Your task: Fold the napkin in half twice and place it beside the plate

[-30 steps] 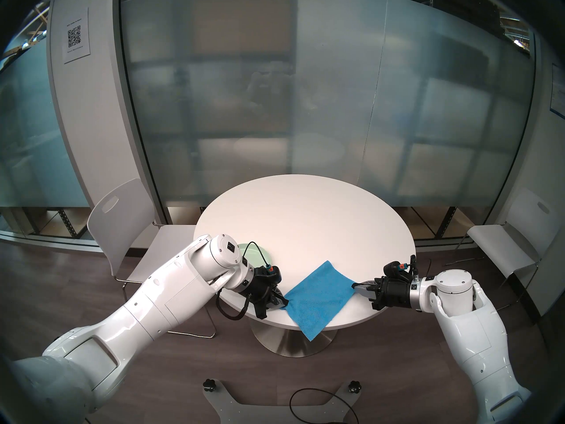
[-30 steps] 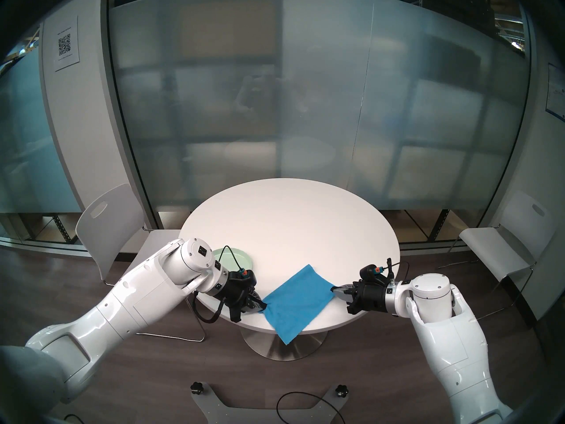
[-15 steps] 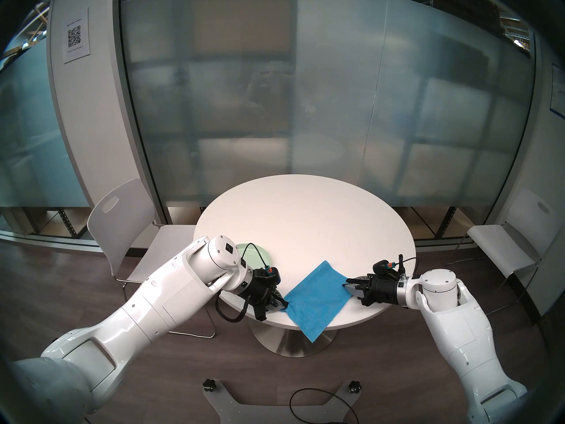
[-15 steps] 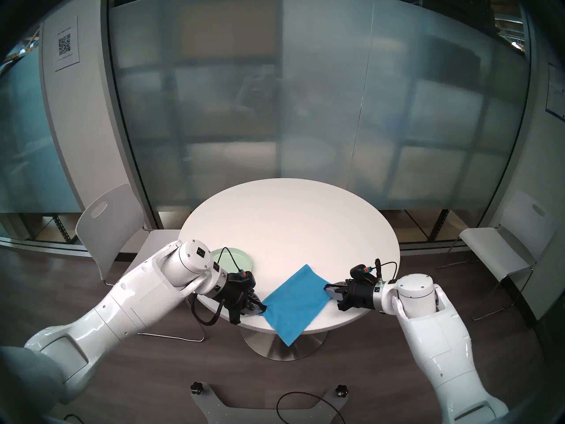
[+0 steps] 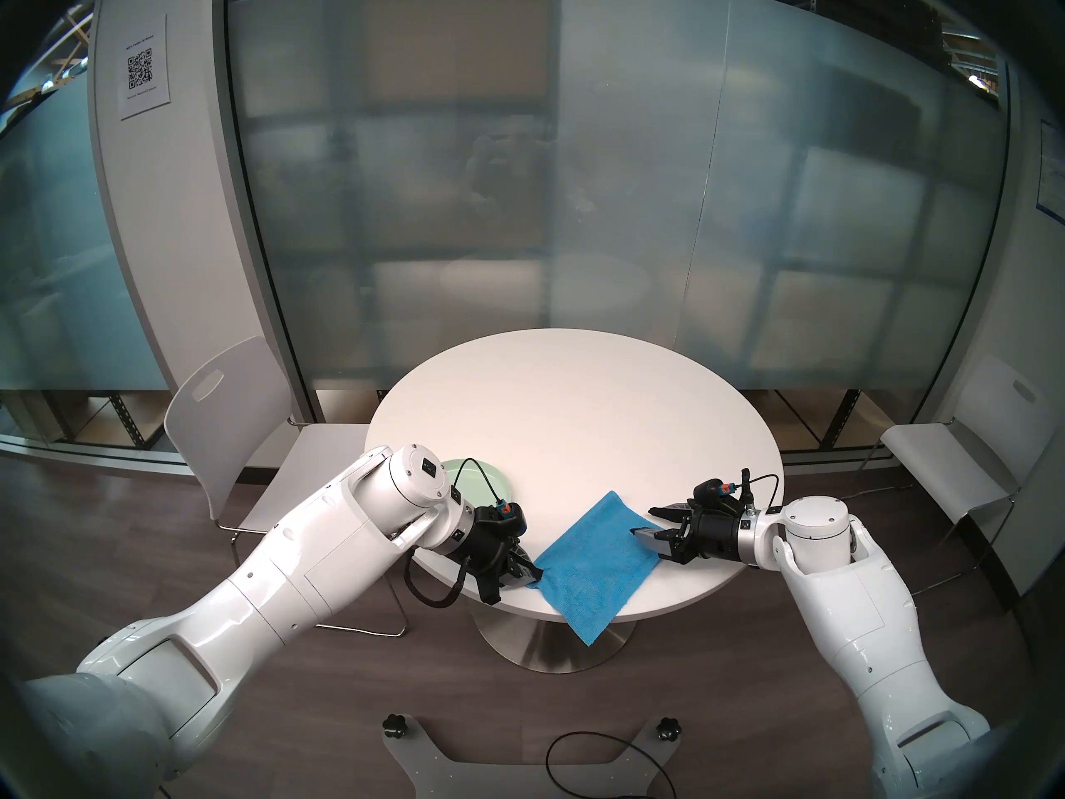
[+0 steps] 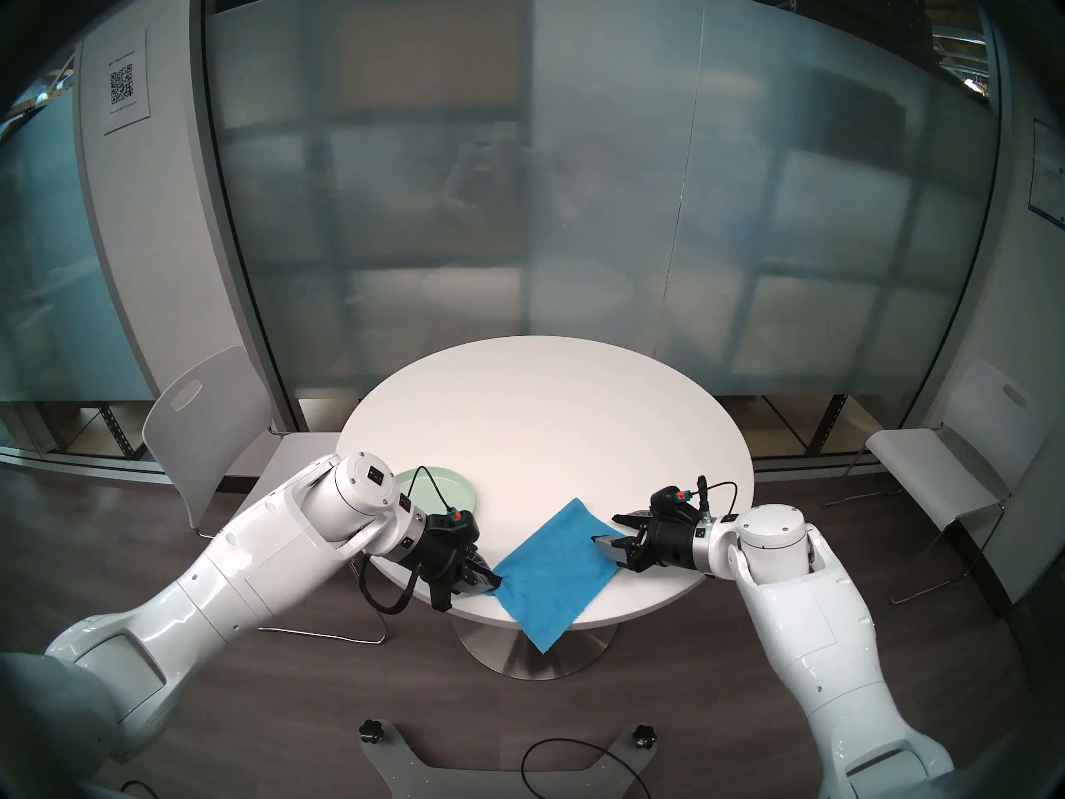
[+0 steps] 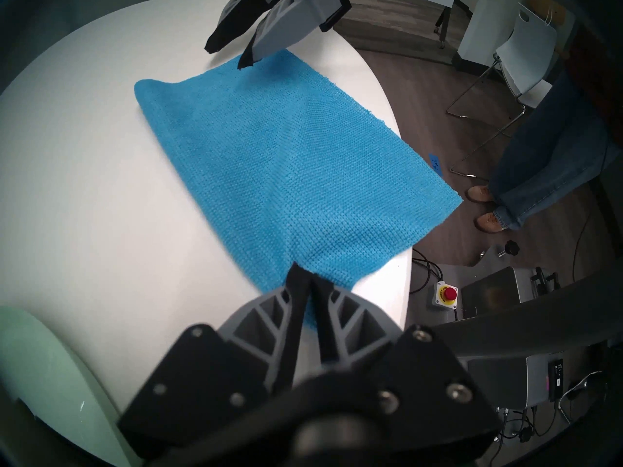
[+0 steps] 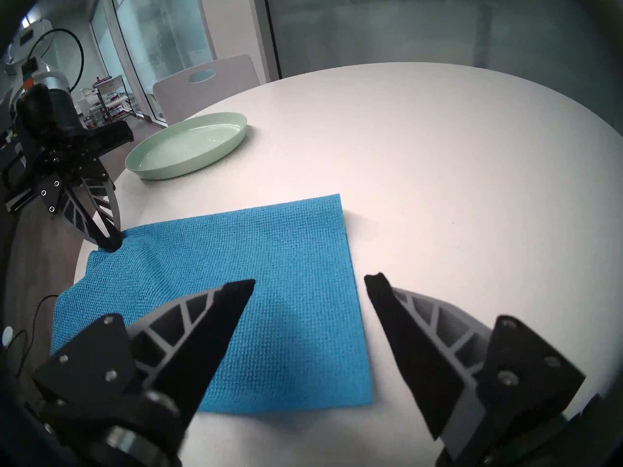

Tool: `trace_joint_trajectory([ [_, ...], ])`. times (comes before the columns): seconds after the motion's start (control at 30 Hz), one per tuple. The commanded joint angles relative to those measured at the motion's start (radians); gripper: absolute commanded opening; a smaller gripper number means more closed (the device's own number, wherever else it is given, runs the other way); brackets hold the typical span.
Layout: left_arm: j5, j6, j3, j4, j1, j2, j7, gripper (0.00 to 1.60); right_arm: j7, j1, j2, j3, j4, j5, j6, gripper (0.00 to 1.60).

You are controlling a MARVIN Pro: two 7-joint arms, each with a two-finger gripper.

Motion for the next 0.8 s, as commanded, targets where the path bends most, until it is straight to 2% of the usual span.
trace_joint_trajectory([
  [0.0, 0.008, -0.004, 0.003, 0.010, -0.009, -0.003, 0.006, 0.56, 0.003, 0.054, 0.003, -0.012, 0.020, -0.013, -0.013, 1.19],
  [0.23, 0.007, -0.001, 0.003, 0.008, -0.010, -0.001, 0.005, 0.56, 0.013, 0.058, 0.004, -0.031, 0.037, -0.025, -0.013, 1.13],
  [0.63, 0.006, 0.007, 0.005, -0.001, -0.010, 0.005, 0.005, 0.55, 0.032, 0.059, 0.007, -0.053, 0.058, -0.050, -0.004, 1.16],
  [0.67, 0.006, 0.007, 0.006, -0.001, -0.010, 0.005, 0.005, 0.55, 0.032, 0.054, 0.007, -0.053, 0.056, -0.051, -0.004, 1.01],
  [0.73, 0.006, 0.007, 0.006, -0.001, -0.010, 0.005, 0.005, 0.55, 0.032, 0.054, 0.007, -0.053, 0.056, -0.051, -0.004, 1.01],
  [0.77, 0.006, 0.006, 0.006, 0.001, -0.011, 0.004, 0.005, 0.55, 0.034, 0.050, 0.009, -0.052, 0.054, -0.051, -0.001, 0.81],
])
